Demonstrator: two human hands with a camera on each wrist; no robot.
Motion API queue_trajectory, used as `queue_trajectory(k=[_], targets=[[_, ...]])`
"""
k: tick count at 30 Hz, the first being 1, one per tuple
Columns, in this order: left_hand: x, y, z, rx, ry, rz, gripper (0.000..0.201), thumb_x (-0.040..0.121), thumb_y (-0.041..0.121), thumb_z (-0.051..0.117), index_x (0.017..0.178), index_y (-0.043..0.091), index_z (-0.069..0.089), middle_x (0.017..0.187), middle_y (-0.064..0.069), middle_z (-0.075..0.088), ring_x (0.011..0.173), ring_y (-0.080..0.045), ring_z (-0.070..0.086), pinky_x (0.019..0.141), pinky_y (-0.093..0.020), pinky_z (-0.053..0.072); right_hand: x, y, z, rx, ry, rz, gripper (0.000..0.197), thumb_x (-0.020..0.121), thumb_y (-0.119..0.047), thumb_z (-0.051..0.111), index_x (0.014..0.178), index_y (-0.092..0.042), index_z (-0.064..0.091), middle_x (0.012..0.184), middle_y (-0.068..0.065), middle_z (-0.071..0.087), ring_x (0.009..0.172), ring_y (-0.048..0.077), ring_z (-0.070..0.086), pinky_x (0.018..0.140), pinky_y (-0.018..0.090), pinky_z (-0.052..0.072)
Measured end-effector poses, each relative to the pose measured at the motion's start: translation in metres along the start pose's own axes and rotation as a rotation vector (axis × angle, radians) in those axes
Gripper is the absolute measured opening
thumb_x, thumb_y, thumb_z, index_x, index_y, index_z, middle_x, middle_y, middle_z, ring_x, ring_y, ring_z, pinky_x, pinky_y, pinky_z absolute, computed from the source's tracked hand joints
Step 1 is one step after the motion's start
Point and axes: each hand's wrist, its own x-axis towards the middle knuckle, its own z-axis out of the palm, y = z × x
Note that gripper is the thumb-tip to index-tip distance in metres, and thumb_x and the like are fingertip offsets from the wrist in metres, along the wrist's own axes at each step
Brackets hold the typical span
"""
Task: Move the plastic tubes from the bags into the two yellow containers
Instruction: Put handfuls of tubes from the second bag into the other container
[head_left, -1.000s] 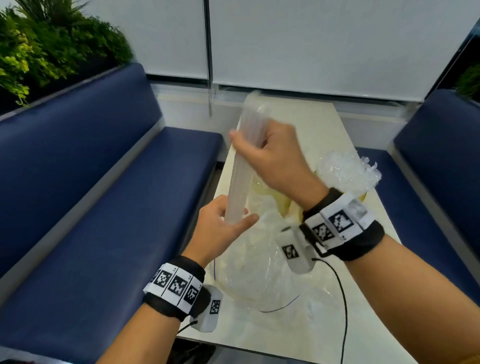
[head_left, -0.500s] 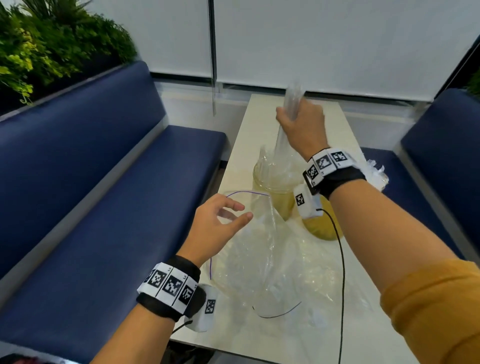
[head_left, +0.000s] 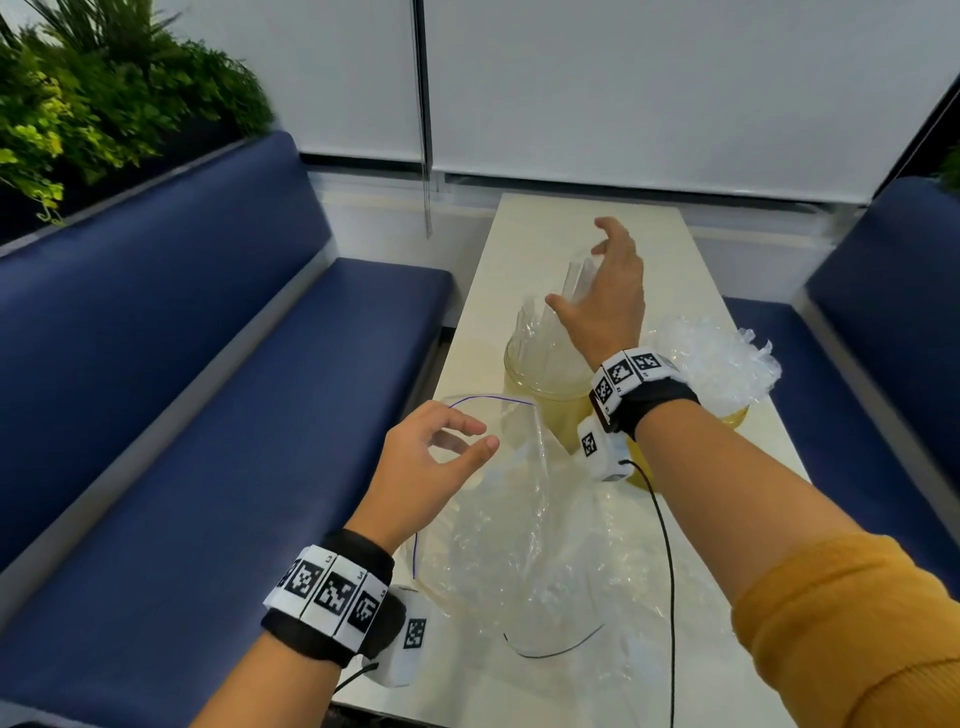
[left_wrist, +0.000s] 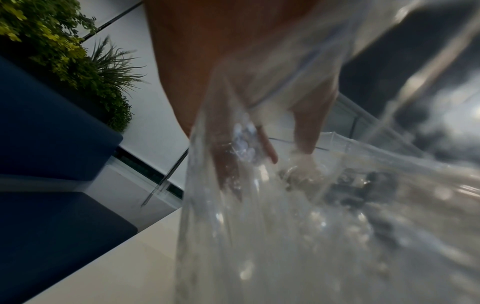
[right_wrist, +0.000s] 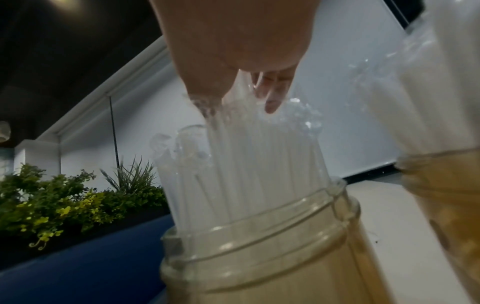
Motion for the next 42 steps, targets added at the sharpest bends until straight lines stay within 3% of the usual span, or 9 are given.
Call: queue_trajectory(k=[8, 14, 17, 23, 28, 33, 36, 38, 42], targets=[[0.005, 0.004, 0.003, 0.002, -0.014, 0.010, 0.012, 0.088, 0.036, 0.076, 0.094, 0.026, 0.072, 0.102, 0.018, 0.066, 0.090, -0.007, 0.070, 0.078, -0.043, 0.063, -0.008, 0.015, 0.003, -0.286, -0.173, -0.204, 0.032, 0.092, -0.030, 0.067, 0.120, -0.016, 0.068, 0.126, 0.001, 0.066, 0.116, 0.025, 0.058, 0.091, 0.043, 0.053], [0.004, 0.006, 0.001, 0.010, -0.027, 0.021, 0.010, 0.089, 0.035, 0.075, 0.093, 0.026, 0.071, 0.104, 0.015, 0.067, 0.091, -0.007, 0.070, 0.078, -0.043, 0.063, -0.003, -0.001, -0.006, -0.440, -0.226, -0.301, 0.061, 0.106, -0.039, 0.029, 0.088, -0.005, 0.076, 0.096, 0.013, 0.074, 0.102, 0.034, 0.065, 0.100, 0.043, 0.044], [0.003, 0.007, -0.001, 0.023, -0.045, 0.022, 0.004, 0.093, 0.028, 0.070, 0.096, 0.026, 0.072, 0.105, 0.016, 0.066, 0.092, -0.009, 0.070, 0.079, -0.042, 0.064, 0.008, -0.008, -0.009, -0.304, -0.145, -0.206, 0.044, 0.105, -0.034, 0.037, 0.110, -0.009, 0.073, 0.130, 0.012, 0.064, 0.123, 0.030, 0.057, 0.100, 0.041, 0.045], [0.002, 0.015, -0.002, -0.038, -0.122, -0.012, 0.034, 0.097, -0.002, 0.047, 0.113, 0.016, 0.071, 0.113, 0.006, 0.065, 0.096, -0.014, 0.071, 0.078, -0.036, 0.064, -0.003, 0.007, 0.000, -0.485, -0.618, -0.170, 0.041, 0.107, -0.026, 0.028, 0.113, 0.000, 0.059, 0.115, 0.018, 0.059, 0.111, 0.036, 0.055, 0.097, 0.046, 0.043], [0.000, 0.016, -0.002, -0.083, -0.153, -0.018, 0.047, 0.094, -0.012, 0.039, 0.121, 0.014, 0.068, 0.121, 0.000, 0.065, 0.103, -0.016, 0.069, 0.085, -0.033, 0.060, -0.006, -0.008, -0.017, -0.508, -0.401, -0.236, 0.049, 0.103, -0.042, 0.037, 0.129, -0.008, 0.061, 0.131, 0.010, 0.061, 0.127, 0.029, 0.049, 0.113, 0.045, 0.031], [-0.001, 0.014, -0.004, -0.093, -0.196, -0.023, 0.061, 0.087, -0.019, 0.038, 0.132, 0.015, 0.062, 0.129, 0.005, 0.064, 0.114, -0.013, 0.065, 0.096, -0.032, 0.054, -0.031, -0.084, -0.070, -0.150, -0.188, -0.234, 0.034, 0.093, -0.034, 0.051, 0.082, -0.010, 0.072, 0.078, 0.007, 0.069, 0.074, 0.024, 0.061, 0.073, 0.035, 0.053], [-0.002, 0.015, -0.006, -0.088, -0.224, 0.016, 0.063, 0.084, -0.019, 0.036, 0.130, 0.016, 0.061, 0.133, 0.002, 0.062, 0.119, -0.013, 0.062, 0.101, -0.033, 0.050, -0.069, -0.123, -0.097, -0.054, -0.709, -0.236, 0.036, 0.094, -0.023, 0.052, 0.078, 0.003, 0.070, 0.068, 0.019, 0.066, 0.054, 0.022, 0.060, 0.064, 0.041, 0.057], [-0.003, 0.016, -0.008, -0.086, -0.240, 0.029, 0.067, 0.084, -0.021, 0.032, 0.127, 0.021, 0.061, 0.135, 0.003, 0.060, 0.121, -0.012, 0.060, 0.105, -0.034, 0.048, -0.095, -0.133, -0.104, -0.192, -1.144, -0.179, 0.028, 0.098, -0.020, 0.052, 0.092, 0.000, 0.071, 0.080, 0.011, 0.073, 0.062, 0.018, 0.073, 0.070, 0.037, 0.061], [-0.006, 0.019, -0.008, -0.075, -0.235, 0.030, 0.063, 0.092, -0.021, 0.034, 0.138, 0.016, 0.057, 0.147, 0.004, 0.053, 0.128, -0.011, 0.057, 0.108, -0.027, 0.047, -0.131, -0.121, -0.079, -0.476, -1.307, -0.222, 0.051, 0.094, -0.011, 0.056, 0.144, -0.013, 0.044, 0.133, 0.007, 0.055, 0.081, 0.023, 0.074, 0.076, 0.036, 0.060]])
